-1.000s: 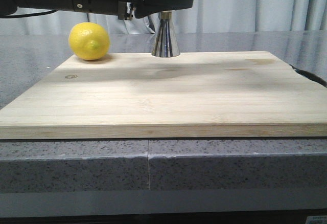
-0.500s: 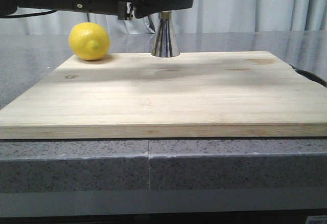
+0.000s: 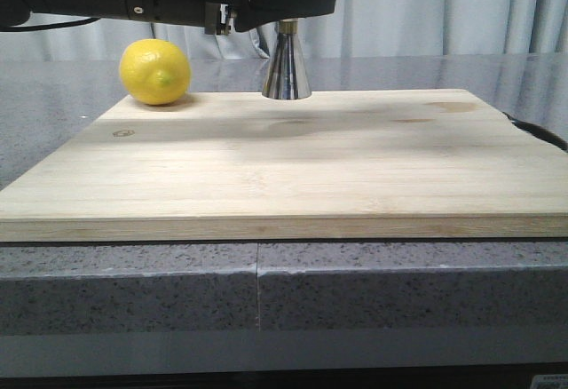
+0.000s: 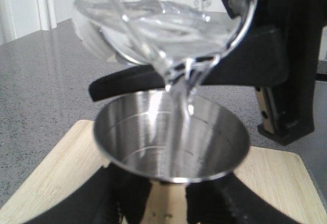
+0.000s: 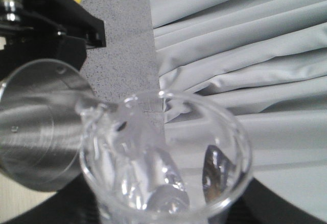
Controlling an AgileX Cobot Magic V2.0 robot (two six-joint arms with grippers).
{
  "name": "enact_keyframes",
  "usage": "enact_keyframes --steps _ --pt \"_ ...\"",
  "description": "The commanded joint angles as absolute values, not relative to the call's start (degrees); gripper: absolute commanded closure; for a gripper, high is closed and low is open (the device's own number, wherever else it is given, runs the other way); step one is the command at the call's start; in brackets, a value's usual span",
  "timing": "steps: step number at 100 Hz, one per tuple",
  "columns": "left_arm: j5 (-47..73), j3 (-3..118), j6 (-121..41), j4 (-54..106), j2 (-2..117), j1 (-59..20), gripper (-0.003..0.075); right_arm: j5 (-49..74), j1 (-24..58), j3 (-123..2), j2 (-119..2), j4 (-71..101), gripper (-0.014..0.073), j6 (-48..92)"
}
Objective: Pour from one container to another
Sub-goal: 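Tilt the beaker with the right gripper, pouring liquid into the jigger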
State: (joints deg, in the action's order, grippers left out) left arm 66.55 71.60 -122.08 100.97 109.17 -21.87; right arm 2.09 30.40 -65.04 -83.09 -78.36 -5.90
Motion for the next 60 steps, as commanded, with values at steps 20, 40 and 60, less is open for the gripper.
enact_keyframes --steps 20,40,60 --pt "72.75 73.39 -121.59 106.09 105.73 -22.2 0.046 1.09 30.36 -67.17 -81.15 -81.17 0.028 -5.88" --pt "72.75 73.39 -121.59 106.09 105.73 -22.2 0.046 2.73 30.36 -67.17 -81.15 -82.75 0.028 -5.88" --pt "72.75 73.39 -121.59 106.09 105.73 -22.2 0.046 4.55 30.36 -67.17 -81.15 -82.75 0.028 -5.88"
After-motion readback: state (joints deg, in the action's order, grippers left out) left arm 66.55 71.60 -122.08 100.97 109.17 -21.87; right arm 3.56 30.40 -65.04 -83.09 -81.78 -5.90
